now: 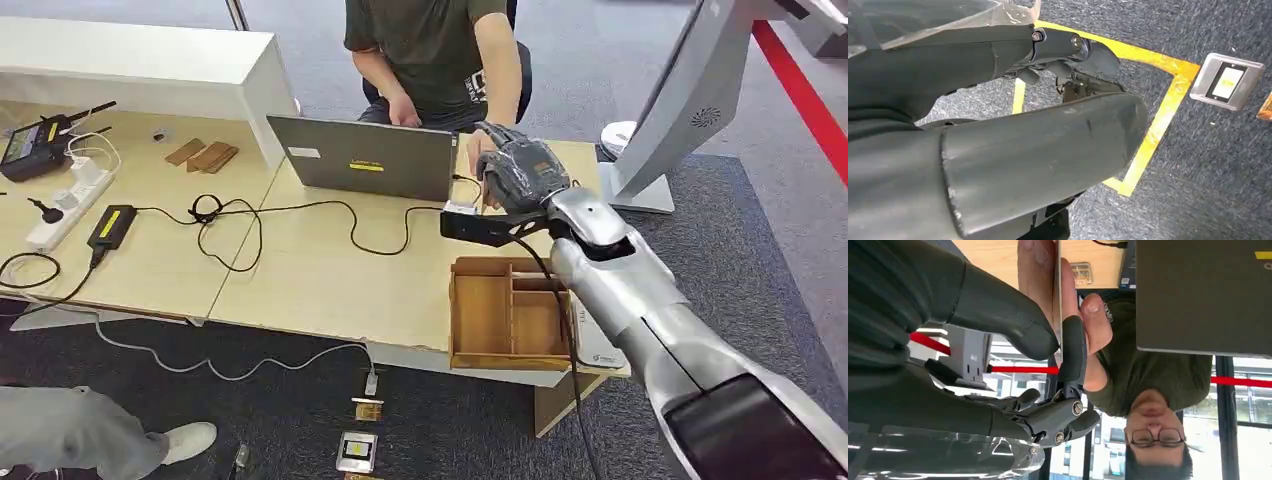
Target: Pass the card to the sensor for recognition and then transmit it.
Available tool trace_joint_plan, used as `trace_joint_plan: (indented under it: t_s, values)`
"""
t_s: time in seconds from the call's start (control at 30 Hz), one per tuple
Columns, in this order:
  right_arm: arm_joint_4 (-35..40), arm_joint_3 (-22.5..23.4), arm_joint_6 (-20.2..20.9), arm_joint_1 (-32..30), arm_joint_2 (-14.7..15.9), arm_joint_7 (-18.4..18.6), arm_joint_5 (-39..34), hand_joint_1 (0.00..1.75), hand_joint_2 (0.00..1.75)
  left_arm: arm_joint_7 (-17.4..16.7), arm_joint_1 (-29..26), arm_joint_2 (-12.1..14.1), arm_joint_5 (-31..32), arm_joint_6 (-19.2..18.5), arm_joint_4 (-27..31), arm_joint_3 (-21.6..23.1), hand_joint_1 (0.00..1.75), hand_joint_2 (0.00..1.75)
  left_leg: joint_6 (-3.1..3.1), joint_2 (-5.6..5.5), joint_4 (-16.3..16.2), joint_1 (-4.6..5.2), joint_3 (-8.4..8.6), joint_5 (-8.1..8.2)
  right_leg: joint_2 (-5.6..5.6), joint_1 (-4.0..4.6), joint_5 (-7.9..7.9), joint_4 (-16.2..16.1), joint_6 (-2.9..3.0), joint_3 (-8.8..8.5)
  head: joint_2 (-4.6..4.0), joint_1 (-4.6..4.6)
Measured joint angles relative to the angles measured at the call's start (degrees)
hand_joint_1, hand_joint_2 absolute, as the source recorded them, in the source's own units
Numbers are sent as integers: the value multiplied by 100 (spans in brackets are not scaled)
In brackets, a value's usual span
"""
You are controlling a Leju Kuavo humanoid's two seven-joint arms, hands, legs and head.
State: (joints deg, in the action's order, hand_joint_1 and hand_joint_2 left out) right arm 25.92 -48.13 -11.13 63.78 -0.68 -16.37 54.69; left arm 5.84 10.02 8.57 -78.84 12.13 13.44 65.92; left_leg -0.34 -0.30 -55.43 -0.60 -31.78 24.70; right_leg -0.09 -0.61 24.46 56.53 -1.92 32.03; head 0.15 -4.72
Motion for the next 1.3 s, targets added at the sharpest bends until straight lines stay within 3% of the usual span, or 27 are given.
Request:
trace_joint_plan:
  t_s: [0.03,0.07,0.1,0.5,0.67,0.93,1.1,1.2,1.3]
  values:
    - [-30,0,0,4,-9,2,0,175,175,0,0,0,-2,-4,0,0,0,0,0,0,0,0,0,0,0,0,0,0,0,0,0,-2]
    - [-59,0,-2,8,-11,2,0,87,175,0,0,0,-2,-11,0,0,0,0,0,0,0,0,0,0,0,0,0,0,0,0,0,0]
    - [-83,0,-6,10,-13,2,2,0,0,0,-2,0,-2,-17,-2,0,0,0,0,0,0,0,0,0,0,0,0,0,0,0,0,0]
    - [-330,-2,-103,47,-44,-52,208,0,0,-13,-9,-2,-20,-33,-7,0,0,0,0,1,0,0,2,0,0,0,0,1,0,0,0,-2]
    - [-426,0,-208,250,83,97,356,0,0,-92,-17,0,-17,-31,-15,0,0,0,0,1,-2,1,3,0,0,-1,-1,-1,0,2,0,0]
    - [-634,72,-195,705,704,693,698,0,0,-251,-50,2,-17,42,-48,0,0,0,0,-1,-4,3,2,0,0,-2,-2,-6,-2,0,0,0]
    - [-763,68,-57,918,1317,1342,1292,0,0,-454,-72,11,9,103,-52,0,0,0,1,-3,-8,4,2,0,-2,-5,-3,-9,-3,2,0,2]
    - [-837,57,88,973,1703,1642,1515,0,0,-595,-81,20,44,173,-57,0,0,0,2,-3,-8,5,2,1,-2,-6,-3,-11,-4,1,0,-2]
    - [-922,31,511,986,2104,1960,1858,0,0,-791,-81,33,94,225,-59,2,0,0,4,-6,-8,6,2,3,-1,-7,-3,-11,-4,1,0,-2]
